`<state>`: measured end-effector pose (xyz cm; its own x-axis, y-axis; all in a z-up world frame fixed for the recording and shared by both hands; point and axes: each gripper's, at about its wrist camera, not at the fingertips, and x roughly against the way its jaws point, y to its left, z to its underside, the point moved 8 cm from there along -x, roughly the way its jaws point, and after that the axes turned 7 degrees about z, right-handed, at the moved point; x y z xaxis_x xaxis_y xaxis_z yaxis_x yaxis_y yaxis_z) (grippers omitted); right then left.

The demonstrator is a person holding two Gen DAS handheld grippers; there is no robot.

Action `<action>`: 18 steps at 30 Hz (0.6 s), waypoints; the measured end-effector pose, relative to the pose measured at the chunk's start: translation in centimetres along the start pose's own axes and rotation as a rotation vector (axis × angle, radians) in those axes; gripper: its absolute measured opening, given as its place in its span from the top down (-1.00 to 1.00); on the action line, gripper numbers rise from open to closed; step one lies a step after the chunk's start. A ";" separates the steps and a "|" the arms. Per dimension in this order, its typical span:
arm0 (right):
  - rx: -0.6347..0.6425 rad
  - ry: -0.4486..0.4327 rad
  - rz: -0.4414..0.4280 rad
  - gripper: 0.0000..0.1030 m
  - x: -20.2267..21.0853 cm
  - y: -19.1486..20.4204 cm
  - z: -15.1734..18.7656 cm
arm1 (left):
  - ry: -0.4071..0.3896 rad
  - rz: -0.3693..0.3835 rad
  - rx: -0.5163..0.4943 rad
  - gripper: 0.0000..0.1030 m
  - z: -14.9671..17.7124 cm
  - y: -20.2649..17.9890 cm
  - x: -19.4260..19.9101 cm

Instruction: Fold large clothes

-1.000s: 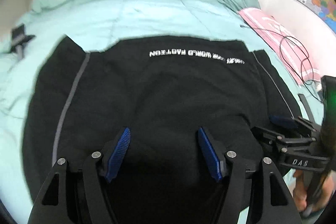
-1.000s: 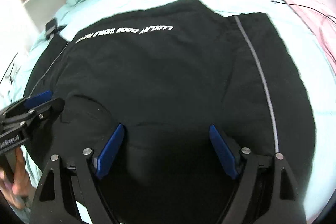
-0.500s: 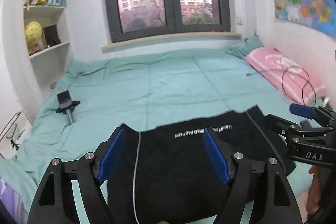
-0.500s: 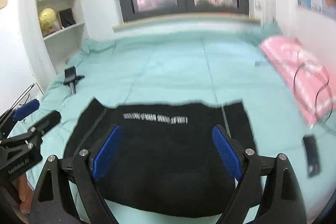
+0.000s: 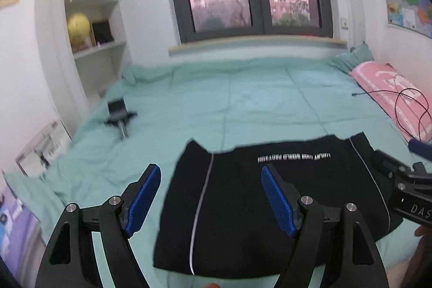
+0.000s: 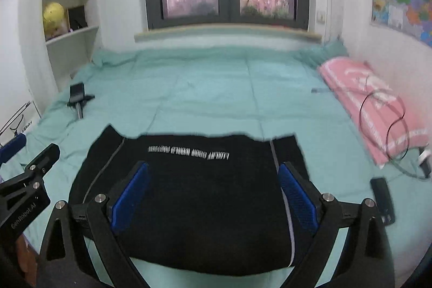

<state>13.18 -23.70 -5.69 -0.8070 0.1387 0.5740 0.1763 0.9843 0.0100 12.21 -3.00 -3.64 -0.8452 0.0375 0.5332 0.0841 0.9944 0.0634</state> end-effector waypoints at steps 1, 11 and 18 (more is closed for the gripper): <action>0.000 0.017 -0.004 -0.88 -0.6 0.0 0.4 | 0.012 0.002 0.012 -0.51 0.3 0.2 -0.4; 0.009 0.078 0.000 -0.88 -3.2 -0.1 2.3 | 0.072 0.026 0.032 -0.51 1.2 0.3 -2.1; 0.017 0.095 -0.007 -0.88 -3.8 0.1 2.7 | 0.107 -0.008 0.028 -0.51 1.9 0.4 -3.2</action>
<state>14.72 -23.85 -10.08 -0.7511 0.1217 0.6489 0.1604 0.9870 0.0005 13.93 -2.49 -6.86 -0.7844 0.0206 0.6199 0.0621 0.9970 0.0454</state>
